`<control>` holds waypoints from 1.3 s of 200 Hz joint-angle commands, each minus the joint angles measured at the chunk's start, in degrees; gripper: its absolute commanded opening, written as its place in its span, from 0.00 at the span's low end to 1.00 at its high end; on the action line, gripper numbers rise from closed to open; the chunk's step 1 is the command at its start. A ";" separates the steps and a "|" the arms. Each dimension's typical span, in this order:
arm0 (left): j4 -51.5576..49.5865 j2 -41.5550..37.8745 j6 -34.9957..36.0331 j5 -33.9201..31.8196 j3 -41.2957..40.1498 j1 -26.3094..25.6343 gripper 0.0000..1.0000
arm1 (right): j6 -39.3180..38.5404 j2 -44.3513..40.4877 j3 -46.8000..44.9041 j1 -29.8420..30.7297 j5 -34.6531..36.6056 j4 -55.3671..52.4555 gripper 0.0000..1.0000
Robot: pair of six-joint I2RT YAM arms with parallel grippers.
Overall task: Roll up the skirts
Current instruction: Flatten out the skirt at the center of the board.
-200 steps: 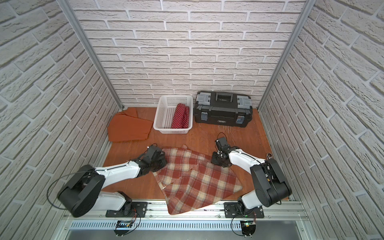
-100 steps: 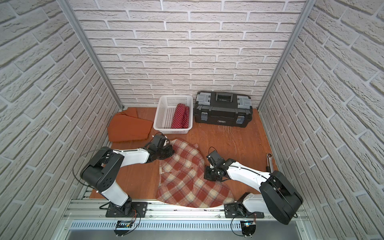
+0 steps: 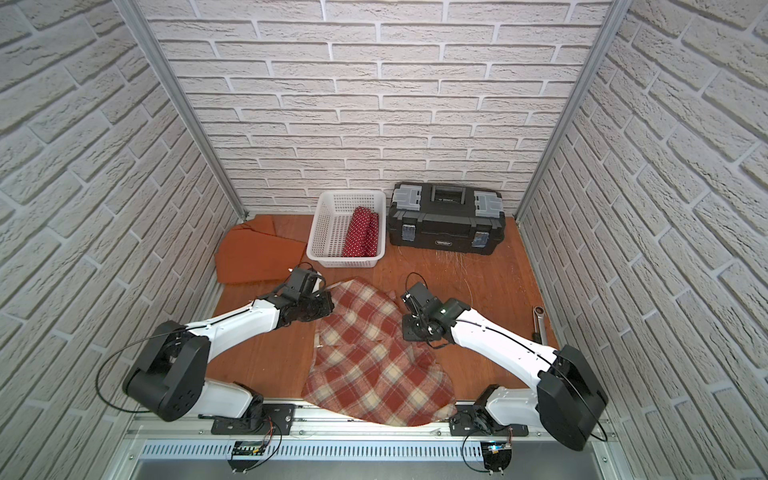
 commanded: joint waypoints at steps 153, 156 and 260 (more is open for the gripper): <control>2.28 -4.29 -14.47 -5.55 -13.79 -11.92 0.00 | -9.00 30.37 14.27 -9.73 -4.58 20.55 0.02; 2.25 -4.31 -14.55 -5.62 -13.92 -11.98 0.00 | -8.99 29.92 14.07 -9.86 -4.17 20.43 0.02; -0.79 -6.61 -13.25 -6.53 -15.55 -11.61 0.00 | -11.88 10.72 9.21 -13.70 11.00 17.08 0.02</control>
